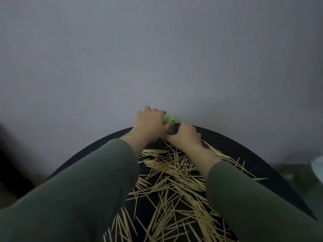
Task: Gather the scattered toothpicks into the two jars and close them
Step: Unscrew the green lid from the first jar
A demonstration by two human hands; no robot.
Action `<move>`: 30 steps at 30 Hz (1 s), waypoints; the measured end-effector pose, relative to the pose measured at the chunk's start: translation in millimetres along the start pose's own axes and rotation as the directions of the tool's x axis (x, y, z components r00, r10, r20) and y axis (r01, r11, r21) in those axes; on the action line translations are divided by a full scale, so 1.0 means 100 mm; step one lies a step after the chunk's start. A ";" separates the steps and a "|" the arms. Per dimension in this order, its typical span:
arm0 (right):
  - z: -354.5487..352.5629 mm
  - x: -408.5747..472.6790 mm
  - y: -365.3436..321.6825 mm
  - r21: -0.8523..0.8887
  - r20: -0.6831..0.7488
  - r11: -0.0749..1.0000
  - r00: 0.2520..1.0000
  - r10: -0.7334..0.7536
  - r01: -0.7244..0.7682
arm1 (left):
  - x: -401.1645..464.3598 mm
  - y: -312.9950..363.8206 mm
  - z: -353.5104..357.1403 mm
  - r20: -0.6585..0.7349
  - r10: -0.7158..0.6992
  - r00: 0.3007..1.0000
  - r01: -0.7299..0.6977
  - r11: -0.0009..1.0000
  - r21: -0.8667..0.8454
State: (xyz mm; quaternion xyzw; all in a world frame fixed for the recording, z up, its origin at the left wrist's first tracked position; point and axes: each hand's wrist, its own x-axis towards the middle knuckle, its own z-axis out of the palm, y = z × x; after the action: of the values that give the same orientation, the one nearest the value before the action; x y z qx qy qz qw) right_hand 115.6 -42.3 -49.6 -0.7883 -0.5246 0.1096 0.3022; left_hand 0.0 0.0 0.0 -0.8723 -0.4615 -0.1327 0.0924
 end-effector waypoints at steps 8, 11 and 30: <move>0.14 0.05 -0.02 -0.027 -0.076 0.999 0.997 -0.030 0.028 | 0.13 -0.01 0.12 -0.010 0.025 1.000 -0.025 0.998 0.050; 0.10 0.02 -0.02 -0.001 -0.091 0.999 0.995 -0.033 0.033 | 0.11 -0.01 0.08 -0.031 0.021 0.999 -0.021 1.000 0.007; -0.70 -0.98 -0.09 0.418 -0.128 0.849 0.946 -0.297 0.323 | -0.76 0.30 -0.69 -0.076 -0.117 0.990 0.049 0.799 -0.599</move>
State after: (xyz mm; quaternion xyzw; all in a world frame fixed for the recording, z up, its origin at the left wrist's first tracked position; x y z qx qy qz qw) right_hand 101.0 -152.7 -3.2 -0.6089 -0.5983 0.1502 0.4987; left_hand -26.4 -95.9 40.4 -0.8275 -0.4285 -0.3223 -0.1667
